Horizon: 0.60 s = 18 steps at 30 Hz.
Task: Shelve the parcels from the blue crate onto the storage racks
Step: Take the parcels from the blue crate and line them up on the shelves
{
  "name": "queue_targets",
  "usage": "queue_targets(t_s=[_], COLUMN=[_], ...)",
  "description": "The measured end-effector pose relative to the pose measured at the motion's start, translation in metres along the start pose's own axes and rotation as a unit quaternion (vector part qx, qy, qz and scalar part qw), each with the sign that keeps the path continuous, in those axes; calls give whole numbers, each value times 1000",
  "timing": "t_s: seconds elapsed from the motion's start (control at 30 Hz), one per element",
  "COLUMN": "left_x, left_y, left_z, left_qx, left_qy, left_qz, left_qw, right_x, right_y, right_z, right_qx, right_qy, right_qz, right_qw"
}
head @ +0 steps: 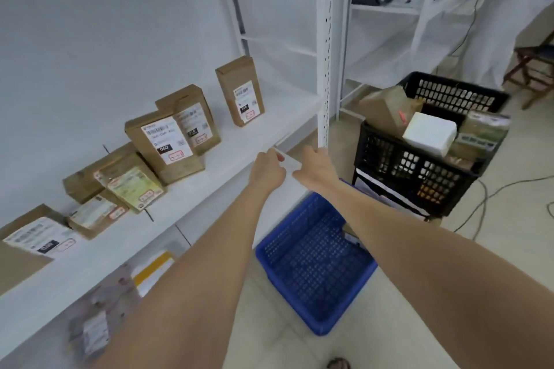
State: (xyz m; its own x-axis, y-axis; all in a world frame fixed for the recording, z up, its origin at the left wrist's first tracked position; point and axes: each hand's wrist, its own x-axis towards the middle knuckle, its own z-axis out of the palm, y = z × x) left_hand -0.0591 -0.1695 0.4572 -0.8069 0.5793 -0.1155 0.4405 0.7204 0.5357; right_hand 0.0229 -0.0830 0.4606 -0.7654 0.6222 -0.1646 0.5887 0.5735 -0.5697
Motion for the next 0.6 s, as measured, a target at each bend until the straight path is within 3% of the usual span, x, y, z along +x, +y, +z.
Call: queue_targets(t_s=[0.6], left_x=[229], left_y=[12], left_z=[274], left_qx=[3], left_qy=[-166], left_qz=[-82], left_qw=[983], right_x=[256], right_y=[242], right_z=[83], right_qx=[-37], right_qy=[-170], right_qz=[92], right_qw=[981])
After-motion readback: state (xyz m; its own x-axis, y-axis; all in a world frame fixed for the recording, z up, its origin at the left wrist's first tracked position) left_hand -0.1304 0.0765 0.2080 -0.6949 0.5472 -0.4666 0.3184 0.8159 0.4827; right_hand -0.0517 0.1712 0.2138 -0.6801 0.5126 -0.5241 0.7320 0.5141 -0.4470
